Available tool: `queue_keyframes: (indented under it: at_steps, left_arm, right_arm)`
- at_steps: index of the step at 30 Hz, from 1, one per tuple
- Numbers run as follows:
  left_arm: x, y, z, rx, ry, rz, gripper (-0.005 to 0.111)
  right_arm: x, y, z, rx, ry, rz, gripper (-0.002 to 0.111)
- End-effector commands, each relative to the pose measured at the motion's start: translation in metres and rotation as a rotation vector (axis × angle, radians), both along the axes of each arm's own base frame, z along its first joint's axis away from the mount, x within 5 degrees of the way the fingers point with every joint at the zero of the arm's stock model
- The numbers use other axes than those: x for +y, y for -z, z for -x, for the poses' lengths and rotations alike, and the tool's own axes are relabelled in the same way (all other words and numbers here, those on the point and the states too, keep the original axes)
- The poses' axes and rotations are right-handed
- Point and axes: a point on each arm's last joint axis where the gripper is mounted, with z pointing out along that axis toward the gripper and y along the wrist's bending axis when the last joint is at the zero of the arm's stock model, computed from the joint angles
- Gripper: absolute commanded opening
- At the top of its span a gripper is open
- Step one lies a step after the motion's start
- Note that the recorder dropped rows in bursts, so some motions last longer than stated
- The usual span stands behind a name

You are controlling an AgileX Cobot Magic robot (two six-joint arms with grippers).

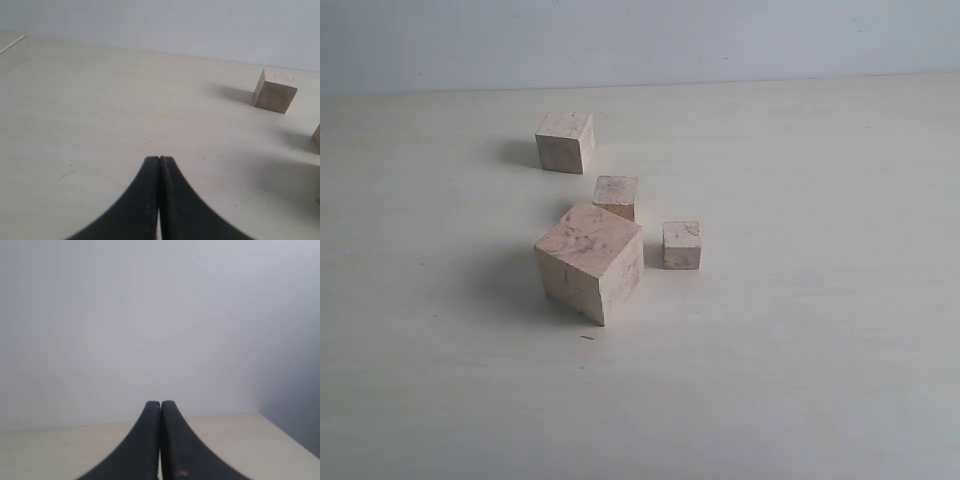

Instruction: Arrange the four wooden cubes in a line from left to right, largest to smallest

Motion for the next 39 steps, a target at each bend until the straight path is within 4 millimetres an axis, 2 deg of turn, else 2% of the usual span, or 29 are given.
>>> queue_keyframes:
  at_steps: [1,3,4,8,12,15,17,18,19,20,21,22,23,25,26,27,29,33,36,39]
  left_arm:
    - [-0.001,0.0,0.0,-0.013,0.005,0.011,0.0]
    - [-0.001,0.0,0.0,-0.013,0.005,0.011,0.0]
    - [-0.001,0.0,0.0,-0.013,0.005,0.011,0.0]
    - [-0.001,0.0,0.0,-0.013,0.005,0.011,0.0]
    - [-0.001,0.0,0.0,-0.013,0.005,0.011,0.0]
    - [-0.001,0.0,0.0,-0.013,0.006,0.009,0.0]
    - [-0.001,0.0,0.0,-0.013,0.006,0.009,0.0]
    - [-0.001,0.0,0.0,-0.013,0.006,0.009,0.0]
    - [-0.001,0.0,0.0,-0.013,0.006,0.009,0.0]
    - [-0.001,0.0,0.0,-0.013,0.006,0.009,0.0]
    - [-0.001,0.0,0.0,-0.013,0.006,0.009,0.0]
    - [-0.001,0.0,0.0,-0.013,0.006,0.009,0.0]
    - [-0.001,0.0,0.0,-0.013,0.006,0.009,0.0]
    - [-0.001,0.0,0.0,-0.013,0.006,0.009,0.0]
    - [-0.001,0.0,0.0,-0.013,0.006,0.009,0.0]
    - [-0.001,0.0,0.0,-0.013,0.006,0.009,0.0]
    - [-0.001,0.0,0.0,-0.013,0.006,0.009,0.0]
    - [-0.001,0.0,0.0,-0.013,0.006,0.009,0.0]
    - [-0.001,0.0,0.0,-0.013,0.006,0.009,0.0]
    - [-0.001,0.0,0.0,-0.013,0.006,0.009,0.0]
  right_arm:
    - [-0.003,-0.015,0.004,-0.188,0.002,-0.134,0.0]
    - [-0.007,-0.022,0.007,-0.262,-0.02,-0.35,0.0]
    - [-0.007,-0.029,0.008,-0.275,-0.028,-0.392,0.0]
    - [-0.003,-0.069,0.014,-0.237,-0.05,-0.323,0.0]
    - [0.001,-0.113,0.005,-0.114,-0.073,-0.297,0.0]
    - [0.006,-0.15,-0.014,0.031,-0.097,-0.296,0.0]
    - [0.01,-0.167,-0.03,0.157,-0.12,-0.313,0.0]
    - [0.018,-0.178,-0.052,0.317,-0.173,-0.285,0.0]
    - [0.024,-0.179,-0.06,0.396,-0.228,-0.267,0.0]
    - [0.043,-0.181,-0.079,0.533,-0.414,-0.173,0.0]
    - [0.053,-0.18,-0.09,0.589,-0.509,-0.145,0.0]
    - [0.078,-0.17,-0.107,0.708,-0.744,-0.116,0.0]
    - [0.087,-0.163,-0.114,0.764,-0.825,-0.114,0.0]
    - [0.119,-0.119,-0.131,1.142,-1.066,-0.126,0.0]
    - [0.125,-0.109,-0.136,1.214,-1.094,-0.126,0.0]
    - [0.134,-0.089,-0.149,1.301,-1.103,-0.138,0.0]
    - [0.14,-0.069,-0.163,1.386,-1.099,-0.18,0.0]
    - [0.149,-0.044,-0.194,1.366,-1.0,-0.312,0.0]
    - [0.153,-0.041,-0.2,1.357,-0.996,-0.381,0.0]
    - [0.156,-0.046,-0.202,1.264,-1.069,-0.376,0.0]
